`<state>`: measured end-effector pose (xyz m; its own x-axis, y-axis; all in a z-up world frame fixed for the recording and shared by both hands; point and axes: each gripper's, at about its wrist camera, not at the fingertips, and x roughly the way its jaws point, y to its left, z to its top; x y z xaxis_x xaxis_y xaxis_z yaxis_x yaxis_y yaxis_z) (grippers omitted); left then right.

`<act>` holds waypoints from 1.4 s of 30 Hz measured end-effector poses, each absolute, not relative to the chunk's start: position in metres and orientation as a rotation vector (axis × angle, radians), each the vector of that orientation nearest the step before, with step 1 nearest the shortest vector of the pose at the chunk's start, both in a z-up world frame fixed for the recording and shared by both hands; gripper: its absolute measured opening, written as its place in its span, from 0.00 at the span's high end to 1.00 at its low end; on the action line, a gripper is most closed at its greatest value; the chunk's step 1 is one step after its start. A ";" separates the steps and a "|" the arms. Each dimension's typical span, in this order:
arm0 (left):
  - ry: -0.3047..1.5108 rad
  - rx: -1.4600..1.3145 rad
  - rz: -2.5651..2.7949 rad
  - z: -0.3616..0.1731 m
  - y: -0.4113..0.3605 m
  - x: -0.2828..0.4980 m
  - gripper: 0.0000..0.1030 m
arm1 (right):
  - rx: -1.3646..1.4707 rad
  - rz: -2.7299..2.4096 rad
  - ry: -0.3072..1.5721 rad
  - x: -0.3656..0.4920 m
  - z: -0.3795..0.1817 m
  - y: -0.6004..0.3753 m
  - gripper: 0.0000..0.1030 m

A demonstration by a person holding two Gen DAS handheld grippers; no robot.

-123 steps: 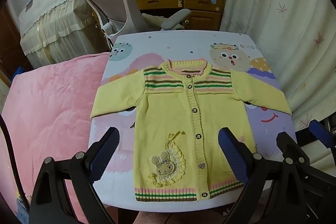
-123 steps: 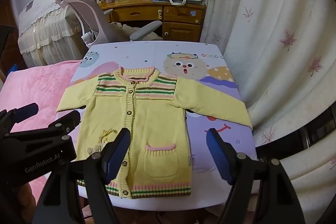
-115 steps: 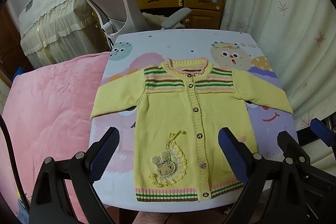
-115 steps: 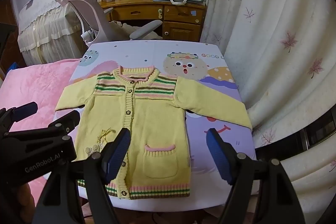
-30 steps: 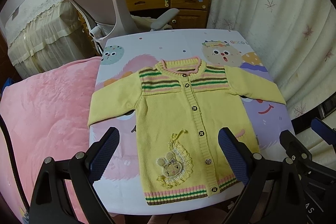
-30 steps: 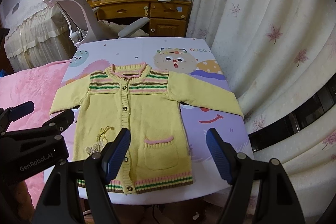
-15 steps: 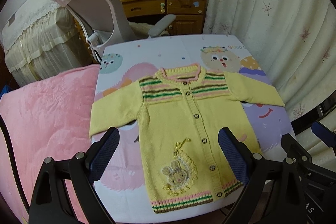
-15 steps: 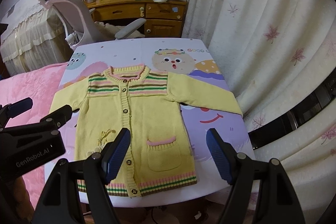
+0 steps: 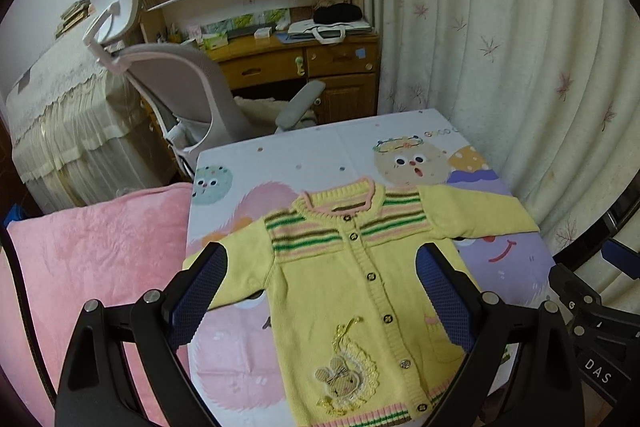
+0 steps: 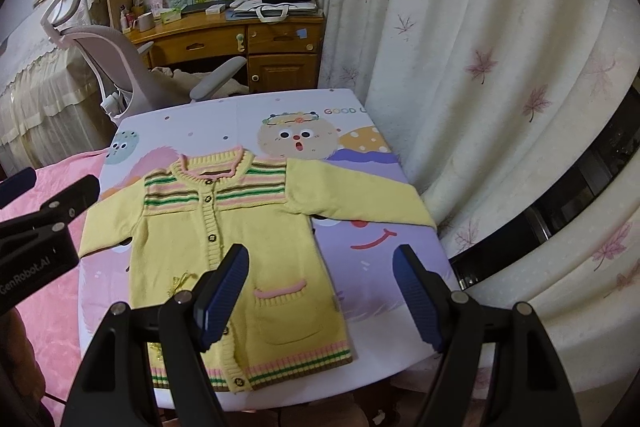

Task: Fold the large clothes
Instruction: 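Move the right gripper down to the sleeve nearest it, then grasp the sleeve with the right gripper and fold it across the body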

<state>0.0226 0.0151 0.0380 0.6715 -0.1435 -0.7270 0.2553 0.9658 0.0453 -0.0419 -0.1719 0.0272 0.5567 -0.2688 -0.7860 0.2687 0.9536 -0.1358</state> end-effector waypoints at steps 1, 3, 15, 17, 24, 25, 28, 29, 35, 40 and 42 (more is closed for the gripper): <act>0.799 0.150 -0.229 0.039 0.012 0.023 0.08 | -0.004 -0.314 0.928 -0.040 0.027 -0.176 0.27; 0.788 0.149 -0.231 0.041 0.008 0.024 0.08 | -0.009 -0.304 0.930 -0.036 0.026 -0.182 0.27; 0.822 0.105 -0.218 0.027 -0.039 0.053 0.08 | 0.111 -0.260 0.980 -0.001 0.002 -0.266 0.34; 0.840 0.111 -0.227 0.017 -0.056 0.060 0.08 | 0.149 -0.275 1.005 0.006 -0.012 -0.287 0.35; 0.897 0.193 -0.239 -0.032 -0.126 0.083 0.08 | 0.327 -0.337 1.066 0.023 -0.069 -0.363 0.35; 0.899 0.215 -0.241 -0.042 -0.140 0.088 0.08 | 0.339 -0.343 1.070 0.024 -0.076 -0.370 0.35; 0.915 0.252 -0.246 -0.064 -0.171 0.102 0.08 | 0.397 -0.359 1.086 0.030 -0.100 -0.395 0.35; 0.917 0.257 -0.245 -0.069 -0.176 0.105 0.08 | 0.418 -0.361 1.091 0.032 -0.106 -0.401 0.35; 0.964 0.309 -0.229 -0.122 -0.218 0.129 0.08 | 0.556 -0.364 1.145 0.042 -0.155 -0.435 0.43; 1.005 0.328 -0.201 -0.150 -0.233 0.144 0.08 | 0.647 -0.335 1.165 0.043 -0.179 -0.446 0.47; 1.018 0.323 -0.196 -0.157 -0.236 0.148 0.08 | 0.671 -0.325 1.138 0.043 -0.180 -0.448 0.47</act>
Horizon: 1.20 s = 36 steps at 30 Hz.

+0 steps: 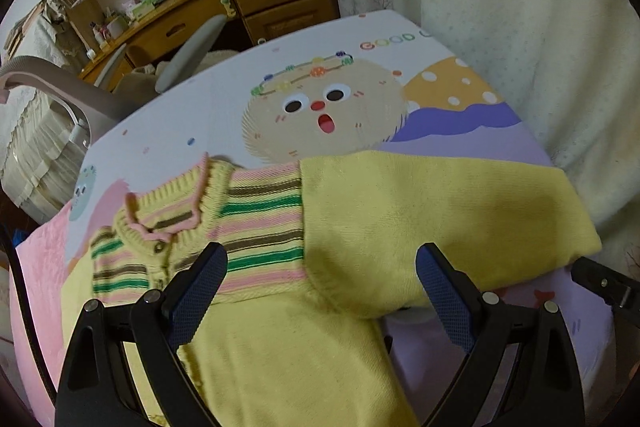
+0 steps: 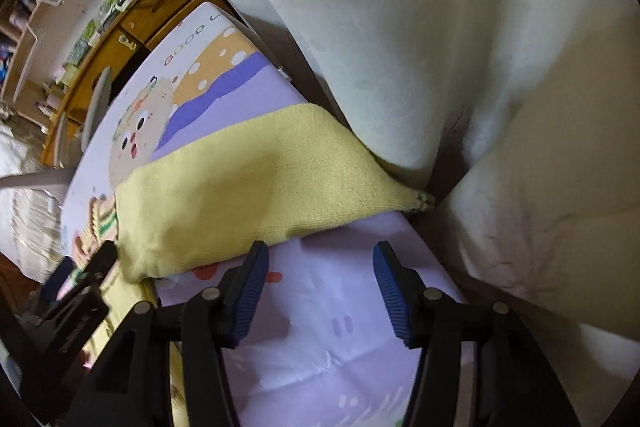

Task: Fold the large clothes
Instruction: 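Grasp the sleeve with the right gripper and fold it across the body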

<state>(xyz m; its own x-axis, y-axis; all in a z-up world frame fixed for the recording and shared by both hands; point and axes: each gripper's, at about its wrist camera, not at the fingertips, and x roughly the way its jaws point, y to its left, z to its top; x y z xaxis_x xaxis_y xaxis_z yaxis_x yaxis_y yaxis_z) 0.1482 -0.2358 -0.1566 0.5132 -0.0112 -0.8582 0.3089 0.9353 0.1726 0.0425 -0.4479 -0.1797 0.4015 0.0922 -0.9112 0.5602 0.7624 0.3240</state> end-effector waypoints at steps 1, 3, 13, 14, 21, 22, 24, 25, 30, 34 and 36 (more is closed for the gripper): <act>1.021 0.322 -0.192 -0.159 -0.237 0.149 0.08 | 0.673 -0.317 1.132 0.044 -0.180 -0.448 0.47; 1.027 0.325 -0.186 -0.162 -0.238 0.150 0.08 | 0.676 -0.317 1.113 0.048 -0.179 -0.450 0.47; 1.043 0.315 -0.184 -0.166 -0.243 0.155 0.08 | 0.590 -0.411 1.091 0.062 -0.178 -0.453 0.89; 1.044 0.312 -0.184 -0.166 -0.242 0.155 0.08 | 0.586 -0.406 1.086 0.063 -0.178 -0.452 0.91; 1.020 0.274 -0.155 -0.142 -0.216 0.151 0.08 | 0.329 -0.405 0.979 0.065 -0.145 -0.418 0.97; 1.016 0.265 -0.143 -0.136 -0.208 0.151 0.08 | 0.290 -0.388 0.953 0.066 -0.137 -0.409 0.97; 1.010 0.245 -0.121 -0.127 -0.192 0.150 0.08 | 0.198 -0.338 0.902 0.073 -0.120 -0.388 0.97; 1.003 0.230 -0.101 -0.120 -0.180 0.149 0.08 | 0.157 -0.313 0.879 0.075 -0.113 -0.377 0.97; 0.962 0.140 0.003 -0.092 -0.108 0.144 0.08 | -0.085 -0.069 0.771 0.092 -0.085 -0.297 0.97; 0.961 0.078 0.077 -0.090 -0.052 0.137 0.08 | -0.311 0.196 0.813 0.101 -0.097 -0.208 0.96; 0.986 0.057 0.116 -0.098 -0.026 0.135 0.08 | -0.407 0.231 0.833 0.099 -0.110 -0.181 0.95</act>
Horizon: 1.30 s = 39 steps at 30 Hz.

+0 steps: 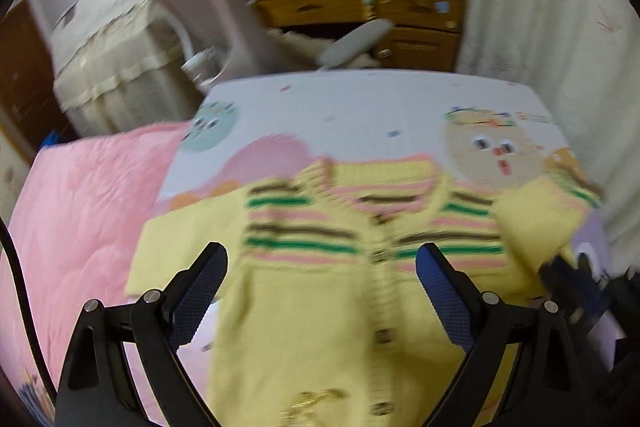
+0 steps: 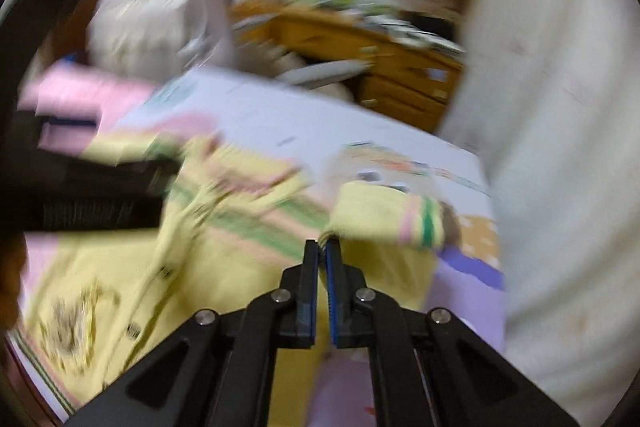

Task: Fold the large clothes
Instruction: 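Grasp the sleeve with the right gripper and fold it across the body, then grasp the brown-striped cuff of the folded sleeve with the left gripper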

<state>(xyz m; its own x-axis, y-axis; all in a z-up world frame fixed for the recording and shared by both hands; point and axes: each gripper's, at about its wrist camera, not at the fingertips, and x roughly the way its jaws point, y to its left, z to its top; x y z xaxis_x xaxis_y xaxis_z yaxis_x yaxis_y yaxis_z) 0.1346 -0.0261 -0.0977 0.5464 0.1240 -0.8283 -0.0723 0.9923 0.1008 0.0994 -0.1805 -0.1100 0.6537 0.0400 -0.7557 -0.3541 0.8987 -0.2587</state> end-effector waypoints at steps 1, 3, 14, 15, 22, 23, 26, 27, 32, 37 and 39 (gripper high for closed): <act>1.002 0.045 0.131 -0.102 -0.015 0.133 0.08 | -0.440 0.252 0.837 0.096 -0.118 -0.168 0.94; 1.024 0.017 0.140 -0.108 0.003 0.130 0.08 | -0.435 0.277 0.852 0.091 -0.124 -0.157 0.93; 1.143 -0.107 -0.104 -0.139 -0.011 0.133 0.19 | -0.217 0.213 0.981 0.076 -0.132 -0.187 0.92; 1.163 -0.132 -0.139 -0.143 -0.015 0.133 0.21 | -0.198 0.198 0.989 0.075 -0.132 -0.193 0.92; 1.300 -0.323 -0.348 -0.171 -0.039 0.119 0.51 | -0.098 0.130 1.024 0.067 -0.135 -0.227 0.92; 1.318 -0.353 -0.374 -0.176 -0.042 0.115 0.53 | -0.093 0.126 1.028 0.065 -0.136 -0.229 0.92; 1.353 -0.431 -0.419 -0.188 -0.049 0.107 0.53 | -0.085 0.117 1.036 0.063 -0.140 -0.234 0.92; 1.360 -0.452 -0.424 -0.191 -0.051 0.106 0.53 | -0.082 0.114 1.037 0.062 -0.141 -0.236 0.92; 1.371 -0.558 -0.411 -0.206 -0.052 0.110 0.54 | -0.059 0.103 1.037 0.062 -0.143 -0.245 0.92; 1.334 -0.622 -0.383 -0.210 -0.051 0.118 0.55 | -0.034 0.091 1.030 0.064 -0.143 -0.256 0.92; 1.301 -0.630 -0.367 -0.208 -0.052 0.120 0.55 | -0.024 0.084 1.029 0.065 -0.144 -0.260 0.92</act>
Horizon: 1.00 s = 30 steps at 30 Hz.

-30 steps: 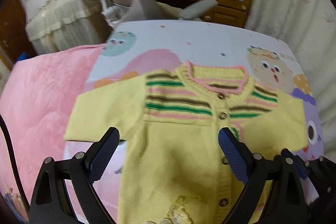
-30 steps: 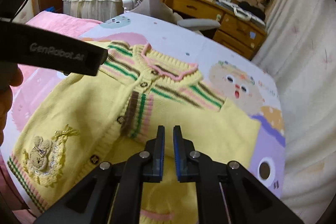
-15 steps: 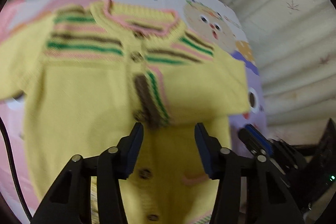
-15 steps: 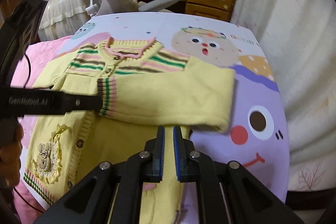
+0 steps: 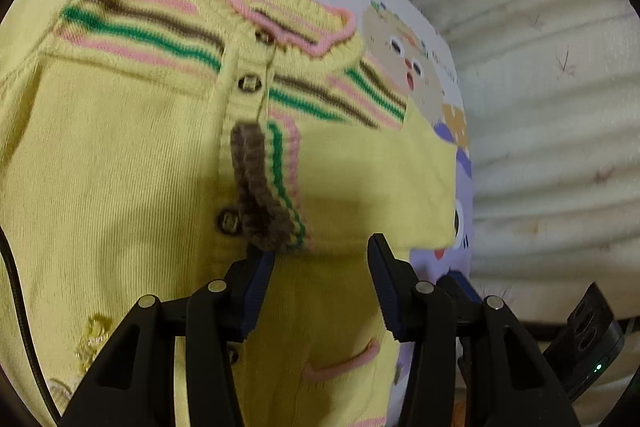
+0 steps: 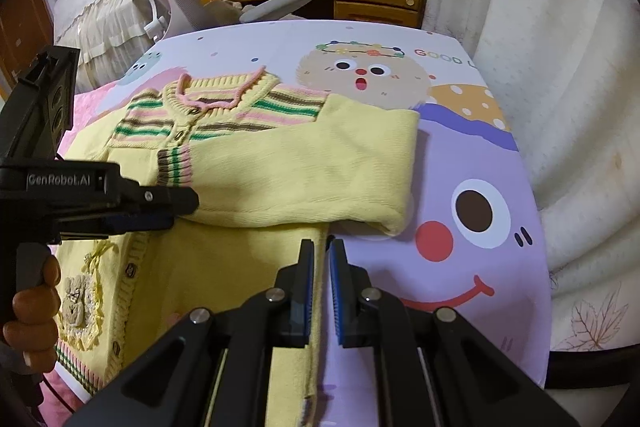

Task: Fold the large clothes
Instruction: 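Grasp the brown-striped cuff of the folded sleeve with the left gripper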

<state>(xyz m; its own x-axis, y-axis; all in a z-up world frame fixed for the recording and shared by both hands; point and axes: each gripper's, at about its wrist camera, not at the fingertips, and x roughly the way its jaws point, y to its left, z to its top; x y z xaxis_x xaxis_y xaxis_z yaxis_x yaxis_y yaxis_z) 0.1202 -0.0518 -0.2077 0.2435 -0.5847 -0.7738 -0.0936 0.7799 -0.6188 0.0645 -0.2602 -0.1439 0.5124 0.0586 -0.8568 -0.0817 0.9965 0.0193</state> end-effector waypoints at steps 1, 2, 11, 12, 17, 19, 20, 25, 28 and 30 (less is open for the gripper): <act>1.288 -0.630 -0.361 -0.206 -0.051 0.121 0.55 | -0.020 0.080 1.029 0.065 -0.144 -0.262 0.92; 1.275 -0.628 -0.354 -0.206 -0.051 0.126 0.55 | -0.016 0.076 1.029 0.065 -0.145 -0.265 0.92; 1.204 -0.453 -0.213 -0.187 -0.055 0.139 0.93 | 0.069 0.017 1.058 0.078 -0.152 -0.294 0.92; 1.187 -0.428 -0.216 -0.180 -0.058 0.140 0.93 | 0.100 0.019 1.069 0.081 -0.154 -0.300 0.90; 1.089 -0.391 -0.265 -0.129 -0.069 0.151 0.93 | 0.248 0.051 1.097 0.092 -0.170 -0.318 0.73; 1.043 -0.381 -0.276 -0.108 -0.072 0.158 0.93 | 0.294 0.058 1.096 0.097 -0.174 -0.320 0.73; 1.025 -0.381 -0.282 -0.100 -0.073 0.162 0.93 | 0.303 0.062 1.095 0.099 -0.174 -0.320 0.73; 0.910 -0.377 -0.268 -0.059 -0.067 0.178 0.93 | 0.296 0.080 1.085 0.113 -0.176 -0.306 0.73; 0.858 -0.354 -0.240 -0.044 -0.060 0.179 0.93 | 0.284 0.073 1.075 0.119 -0.176 -0.301 0.73; 0.848 -0.340 -0.224 -0.040 -0.054 0.177 0.93 | 0.293 0.077 1.070 0.123 -0.176 -0.301 0.73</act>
<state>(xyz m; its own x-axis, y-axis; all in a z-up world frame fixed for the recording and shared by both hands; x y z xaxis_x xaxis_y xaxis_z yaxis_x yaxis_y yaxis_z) 0.1771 -0.0536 -0.0403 0.6429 -0.3267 -0.6928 0.0588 0.9228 -0.3807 0.1229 -0.3010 -0.1757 0.4812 0.2031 -0.8528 0.0792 0.9587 0.2730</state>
